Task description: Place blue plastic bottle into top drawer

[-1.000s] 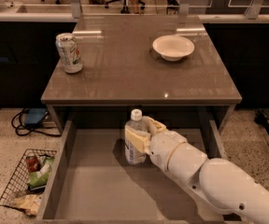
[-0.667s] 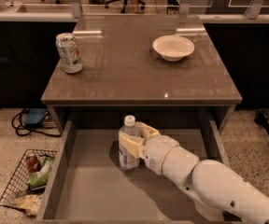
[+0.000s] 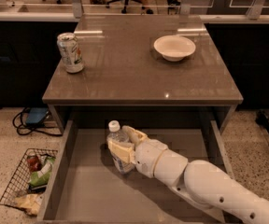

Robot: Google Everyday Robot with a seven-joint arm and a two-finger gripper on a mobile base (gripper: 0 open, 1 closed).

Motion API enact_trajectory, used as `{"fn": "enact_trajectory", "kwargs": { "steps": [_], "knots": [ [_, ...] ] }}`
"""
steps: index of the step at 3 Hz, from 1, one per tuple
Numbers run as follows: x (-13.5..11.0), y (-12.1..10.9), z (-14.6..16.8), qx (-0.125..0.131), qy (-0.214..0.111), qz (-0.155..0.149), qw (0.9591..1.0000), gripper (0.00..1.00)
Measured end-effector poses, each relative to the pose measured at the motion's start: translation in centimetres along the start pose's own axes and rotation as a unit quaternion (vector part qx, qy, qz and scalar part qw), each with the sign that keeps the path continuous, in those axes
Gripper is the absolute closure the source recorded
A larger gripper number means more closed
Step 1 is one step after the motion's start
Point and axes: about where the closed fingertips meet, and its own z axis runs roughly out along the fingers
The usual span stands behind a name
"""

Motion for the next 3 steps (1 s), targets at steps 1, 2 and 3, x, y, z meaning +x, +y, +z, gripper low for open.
{"fn": "enact_trajectory", "kwargs": {
  "steps": [1,2,3],
  "knots": [
    [-0.31,0.07,-0.05,0.0,0.0,0.0,1.0,1.0],
    [-0.38,0.09,-0.06,0.0,0.0,0.0,1.0,1.0],
    [-0.39,0.1,-0.06,0.0,0.0,0.0,1.0,0.85]
  ]
}}
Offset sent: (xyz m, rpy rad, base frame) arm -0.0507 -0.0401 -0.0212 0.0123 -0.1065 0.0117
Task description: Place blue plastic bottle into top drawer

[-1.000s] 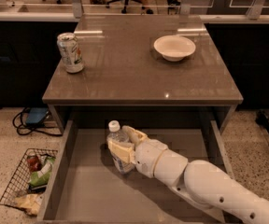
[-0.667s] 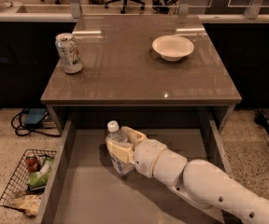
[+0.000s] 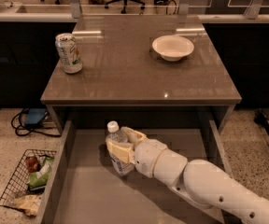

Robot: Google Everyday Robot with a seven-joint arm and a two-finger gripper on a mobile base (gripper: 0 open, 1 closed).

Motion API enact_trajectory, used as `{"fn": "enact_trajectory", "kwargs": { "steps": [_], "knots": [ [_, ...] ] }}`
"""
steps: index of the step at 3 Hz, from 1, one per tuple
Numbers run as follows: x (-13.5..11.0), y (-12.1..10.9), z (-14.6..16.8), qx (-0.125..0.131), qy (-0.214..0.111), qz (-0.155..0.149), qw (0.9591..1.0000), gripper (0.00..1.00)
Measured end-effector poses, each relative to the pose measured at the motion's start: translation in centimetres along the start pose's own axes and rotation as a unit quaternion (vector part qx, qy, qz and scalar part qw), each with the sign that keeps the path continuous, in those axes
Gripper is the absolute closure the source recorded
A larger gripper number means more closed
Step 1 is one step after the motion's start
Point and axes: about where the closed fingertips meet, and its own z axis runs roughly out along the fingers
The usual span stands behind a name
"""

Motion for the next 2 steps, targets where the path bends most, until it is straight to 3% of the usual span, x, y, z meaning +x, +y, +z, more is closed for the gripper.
{"fn": "enact_trajectory", "kwargs": {
  "steps": [2],
  "knots": [
    [-0.04,0.21,0.14,-0.002,0.0,-0.001,1.0,0.38]
  ]
}}
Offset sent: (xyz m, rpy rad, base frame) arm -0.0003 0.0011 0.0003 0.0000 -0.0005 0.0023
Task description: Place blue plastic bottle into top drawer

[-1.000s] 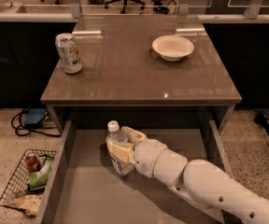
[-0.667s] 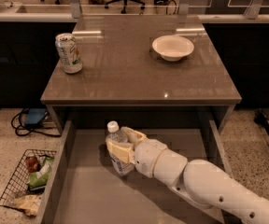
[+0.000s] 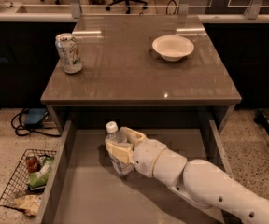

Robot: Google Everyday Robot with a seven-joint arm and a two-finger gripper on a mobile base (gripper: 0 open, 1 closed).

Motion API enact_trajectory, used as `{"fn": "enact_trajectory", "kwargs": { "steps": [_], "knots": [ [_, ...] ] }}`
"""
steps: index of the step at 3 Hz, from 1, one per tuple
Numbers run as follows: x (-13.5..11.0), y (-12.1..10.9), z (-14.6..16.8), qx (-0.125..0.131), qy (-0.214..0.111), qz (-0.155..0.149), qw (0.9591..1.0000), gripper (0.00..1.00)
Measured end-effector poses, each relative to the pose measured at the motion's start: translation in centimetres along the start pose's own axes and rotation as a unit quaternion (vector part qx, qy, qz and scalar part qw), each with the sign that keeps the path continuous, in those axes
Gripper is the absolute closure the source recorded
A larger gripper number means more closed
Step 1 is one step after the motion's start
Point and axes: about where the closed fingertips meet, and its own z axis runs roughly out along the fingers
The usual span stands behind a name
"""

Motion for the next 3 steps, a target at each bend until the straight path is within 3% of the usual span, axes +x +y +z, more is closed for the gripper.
{"fn": "enact_trajectory", "kwargs": {
  "steps": [1,2,3],
  "knots": [
    [-0.02,0.1,0.07,-0.001,0.0,0.0,1.0,0.15],
    [-0.04,0.21,0.14,-0.002,0.0,-0.001,1.0,0.0],
    [-0.04,0.22,0.15,-0.002,0.0,-0.001,1.0,0.0]
  ]
}}
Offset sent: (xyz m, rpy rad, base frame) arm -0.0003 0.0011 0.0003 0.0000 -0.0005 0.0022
